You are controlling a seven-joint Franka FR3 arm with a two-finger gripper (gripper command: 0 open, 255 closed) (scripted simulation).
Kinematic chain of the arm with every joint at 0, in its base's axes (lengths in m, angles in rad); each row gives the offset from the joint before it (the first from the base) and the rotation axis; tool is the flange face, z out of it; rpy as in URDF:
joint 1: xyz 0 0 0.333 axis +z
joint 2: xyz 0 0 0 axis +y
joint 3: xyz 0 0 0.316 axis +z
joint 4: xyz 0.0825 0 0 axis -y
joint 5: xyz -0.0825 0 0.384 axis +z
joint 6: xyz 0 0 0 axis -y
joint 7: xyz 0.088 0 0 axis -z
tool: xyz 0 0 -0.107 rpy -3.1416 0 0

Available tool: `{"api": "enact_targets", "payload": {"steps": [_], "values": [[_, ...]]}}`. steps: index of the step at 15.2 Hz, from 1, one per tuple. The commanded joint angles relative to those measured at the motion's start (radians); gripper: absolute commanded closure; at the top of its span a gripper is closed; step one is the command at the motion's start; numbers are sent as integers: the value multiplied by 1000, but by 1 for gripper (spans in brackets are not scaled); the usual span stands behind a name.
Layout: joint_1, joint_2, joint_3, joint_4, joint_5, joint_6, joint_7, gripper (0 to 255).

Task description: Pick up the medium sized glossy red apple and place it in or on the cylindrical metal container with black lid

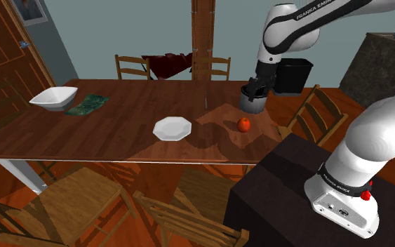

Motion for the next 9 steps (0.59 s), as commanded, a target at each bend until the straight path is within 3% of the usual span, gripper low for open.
{"api": "enact_targets", "payload": {"steps": [1,9], "values": [[-9,74,-13,1,3,78,-5,0],[-33,391,-60,64,60,339,-47,0]]}}
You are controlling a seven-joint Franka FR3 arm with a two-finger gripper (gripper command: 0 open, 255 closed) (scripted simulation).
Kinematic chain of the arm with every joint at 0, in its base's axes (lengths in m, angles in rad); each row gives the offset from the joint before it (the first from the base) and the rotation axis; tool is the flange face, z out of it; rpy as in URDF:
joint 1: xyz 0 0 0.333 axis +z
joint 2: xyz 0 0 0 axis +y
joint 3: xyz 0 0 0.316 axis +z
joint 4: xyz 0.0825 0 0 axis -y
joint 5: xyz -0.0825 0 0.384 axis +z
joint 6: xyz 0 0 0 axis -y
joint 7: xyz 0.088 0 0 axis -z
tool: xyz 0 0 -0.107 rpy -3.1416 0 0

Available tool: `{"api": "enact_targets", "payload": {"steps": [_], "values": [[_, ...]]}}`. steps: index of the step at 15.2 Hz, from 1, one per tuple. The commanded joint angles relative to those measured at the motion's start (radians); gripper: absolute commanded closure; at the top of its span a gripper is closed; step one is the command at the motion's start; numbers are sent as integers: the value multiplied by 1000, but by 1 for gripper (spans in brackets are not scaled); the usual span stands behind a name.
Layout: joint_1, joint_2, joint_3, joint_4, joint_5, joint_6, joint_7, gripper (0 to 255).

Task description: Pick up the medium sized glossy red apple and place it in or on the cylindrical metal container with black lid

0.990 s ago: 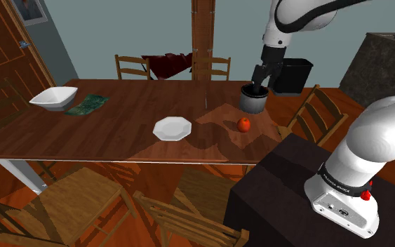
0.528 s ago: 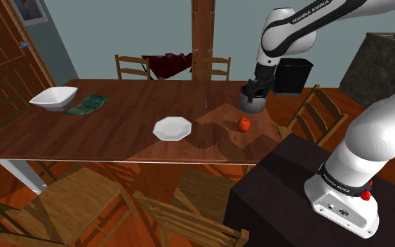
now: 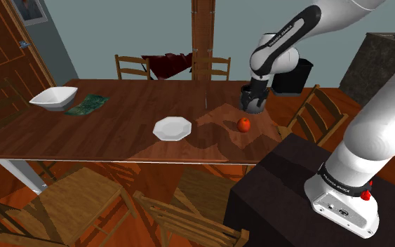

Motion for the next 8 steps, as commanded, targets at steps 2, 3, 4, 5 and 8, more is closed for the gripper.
{"api": "enact_targets", "payload": {"steps": [2,3,4,5,8], "values": [[-9,127,-12,38,43,92,-27,0],[-14,168,-13,55,60,117,-38,0],[-20,209,-14,73,78,140,-50,0],[-28,250,-13,92,96,162,-62,0],[-58,372,-2,157,150,219,-97,0]]}}
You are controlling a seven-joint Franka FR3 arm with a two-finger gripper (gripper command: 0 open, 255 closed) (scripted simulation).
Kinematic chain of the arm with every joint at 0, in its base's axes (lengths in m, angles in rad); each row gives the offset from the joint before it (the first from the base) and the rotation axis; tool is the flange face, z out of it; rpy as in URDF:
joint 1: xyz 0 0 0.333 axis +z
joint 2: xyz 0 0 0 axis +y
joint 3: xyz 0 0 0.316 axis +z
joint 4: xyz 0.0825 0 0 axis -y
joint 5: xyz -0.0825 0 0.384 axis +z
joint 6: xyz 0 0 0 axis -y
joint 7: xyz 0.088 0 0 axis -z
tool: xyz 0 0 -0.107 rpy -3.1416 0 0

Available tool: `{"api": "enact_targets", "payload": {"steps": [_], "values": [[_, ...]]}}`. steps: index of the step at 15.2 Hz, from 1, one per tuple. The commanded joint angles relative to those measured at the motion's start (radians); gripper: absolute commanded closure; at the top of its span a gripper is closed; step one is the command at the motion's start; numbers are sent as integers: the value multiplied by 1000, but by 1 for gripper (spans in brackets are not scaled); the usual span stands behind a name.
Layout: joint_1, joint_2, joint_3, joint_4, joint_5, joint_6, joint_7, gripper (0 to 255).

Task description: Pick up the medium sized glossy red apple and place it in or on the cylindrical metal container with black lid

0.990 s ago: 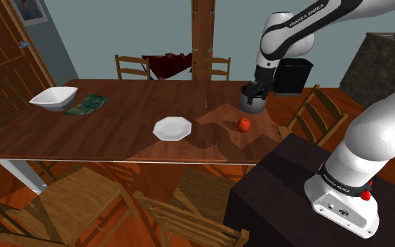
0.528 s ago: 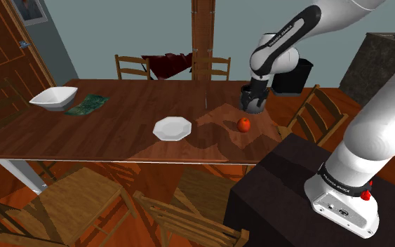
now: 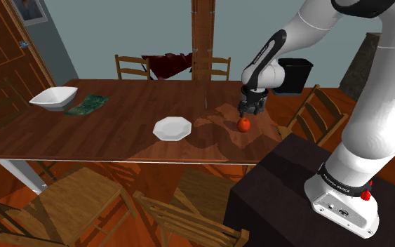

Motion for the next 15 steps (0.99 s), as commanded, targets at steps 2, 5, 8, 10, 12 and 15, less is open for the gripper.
{"api": "enact_targets", "payload": {"steps": [2,5,8,10,12,15], "values": [[-27,93,11,52,39,42,-26,0],[-36,135,26,61,58,75,-41,0],[-47,178,43,72,76,107,-55,0],[-53,201,52,79,85,124,-62,0],[-53,201,52,79,85,124,-62,0],[-53,201,52,79,85,124,-62,0]]}}
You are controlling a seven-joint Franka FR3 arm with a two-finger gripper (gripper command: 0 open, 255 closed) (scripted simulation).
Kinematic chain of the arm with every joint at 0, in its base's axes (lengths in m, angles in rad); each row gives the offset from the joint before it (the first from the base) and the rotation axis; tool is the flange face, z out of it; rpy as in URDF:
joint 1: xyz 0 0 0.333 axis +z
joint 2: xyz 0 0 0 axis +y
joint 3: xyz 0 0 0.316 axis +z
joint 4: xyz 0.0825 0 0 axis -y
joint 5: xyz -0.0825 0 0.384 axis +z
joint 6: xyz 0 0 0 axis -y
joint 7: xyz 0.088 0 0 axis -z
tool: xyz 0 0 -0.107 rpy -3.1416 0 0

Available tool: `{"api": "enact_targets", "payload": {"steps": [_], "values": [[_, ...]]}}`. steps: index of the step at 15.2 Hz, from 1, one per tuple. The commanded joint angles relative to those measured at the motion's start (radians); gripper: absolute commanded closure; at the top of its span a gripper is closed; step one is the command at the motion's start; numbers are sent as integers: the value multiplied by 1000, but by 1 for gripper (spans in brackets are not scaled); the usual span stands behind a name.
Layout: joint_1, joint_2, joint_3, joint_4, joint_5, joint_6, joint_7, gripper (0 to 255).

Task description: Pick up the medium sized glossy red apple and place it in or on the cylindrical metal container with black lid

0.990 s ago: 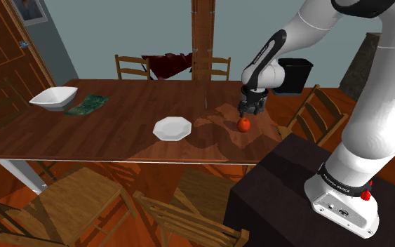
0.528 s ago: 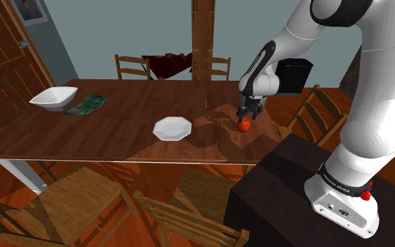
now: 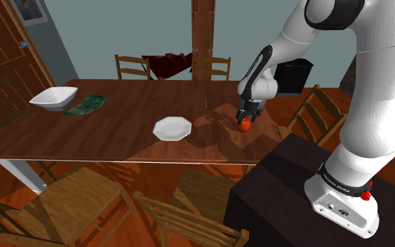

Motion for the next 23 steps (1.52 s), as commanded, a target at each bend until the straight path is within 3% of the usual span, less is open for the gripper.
{"api": "enact_targets", "payload": {"steps": [1,2,3,12,23], "values": [[0,0,0,0,0,0,0,0],[0,0,0,0,0,0,0,0],[0,0,0,0,0,0,0,255],[0,0,0,0,0,0,0,255],[43,-155,-58,-35,-69,-120,60,255]]}}
